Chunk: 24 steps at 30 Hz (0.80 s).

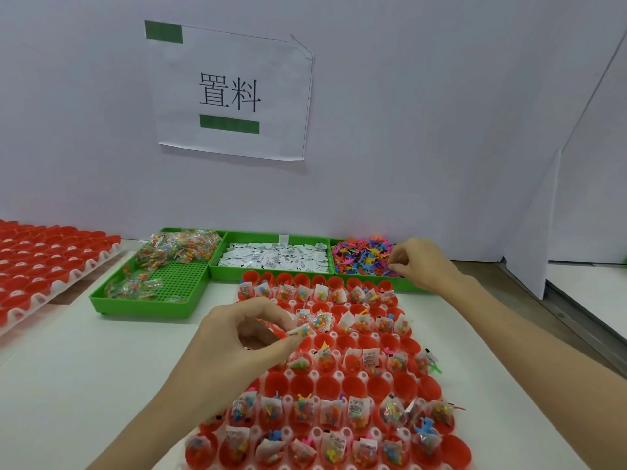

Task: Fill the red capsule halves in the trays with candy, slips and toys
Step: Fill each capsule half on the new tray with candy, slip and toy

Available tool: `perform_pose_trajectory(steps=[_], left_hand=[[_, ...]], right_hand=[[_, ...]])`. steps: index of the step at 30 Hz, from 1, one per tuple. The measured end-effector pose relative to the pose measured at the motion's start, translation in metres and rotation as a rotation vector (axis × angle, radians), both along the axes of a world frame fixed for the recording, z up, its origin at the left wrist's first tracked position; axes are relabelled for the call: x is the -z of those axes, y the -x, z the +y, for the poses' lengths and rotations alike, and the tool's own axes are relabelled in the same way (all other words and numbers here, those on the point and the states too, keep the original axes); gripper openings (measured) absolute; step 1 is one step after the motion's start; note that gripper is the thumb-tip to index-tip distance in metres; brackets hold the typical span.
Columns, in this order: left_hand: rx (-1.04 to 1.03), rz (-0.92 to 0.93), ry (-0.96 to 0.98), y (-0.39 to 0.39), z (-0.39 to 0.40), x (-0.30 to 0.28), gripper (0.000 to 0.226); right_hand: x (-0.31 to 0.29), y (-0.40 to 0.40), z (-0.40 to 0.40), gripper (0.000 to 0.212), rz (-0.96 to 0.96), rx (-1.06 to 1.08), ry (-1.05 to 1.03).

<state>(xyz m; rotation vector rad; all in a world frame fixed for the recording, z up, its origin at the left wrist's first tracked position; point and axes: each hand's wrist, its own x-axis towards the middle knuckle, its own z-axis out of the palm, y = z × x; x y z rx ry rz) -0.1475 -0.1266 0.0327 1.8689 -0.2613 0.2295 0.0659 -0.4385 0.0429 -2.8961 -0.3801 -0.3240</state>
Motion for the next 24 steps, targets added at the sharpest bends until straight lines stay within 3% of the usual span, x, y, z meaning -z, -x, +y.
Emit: perform_pose_trajectory(steps=[5,9,16,24], left_hand=[[0.001,-0.008,0.038,0.000,-0.003,0.001,0.014],[-0.026,-0.019,0.085,0.001,-0.005,0.001,0.014],[0.095,0.028,0.098,0.007,-0.014,0.001,0.013],[0.126,0.016,0.031,0.011,-0.020,0.006,0.013]], right_hand=[[-0.010,0.020,-0.002,0.008,-0.025,0.047,-0.351],[-0.023,0.073,0.016,0.007,0.180,-0.092,-0.799],[-0.015,0.181,0.058,0.006,0.292,-0.316,-0.938],[0.000,0.215,0.072,0.010,0.152,-0.385,-0.881]])
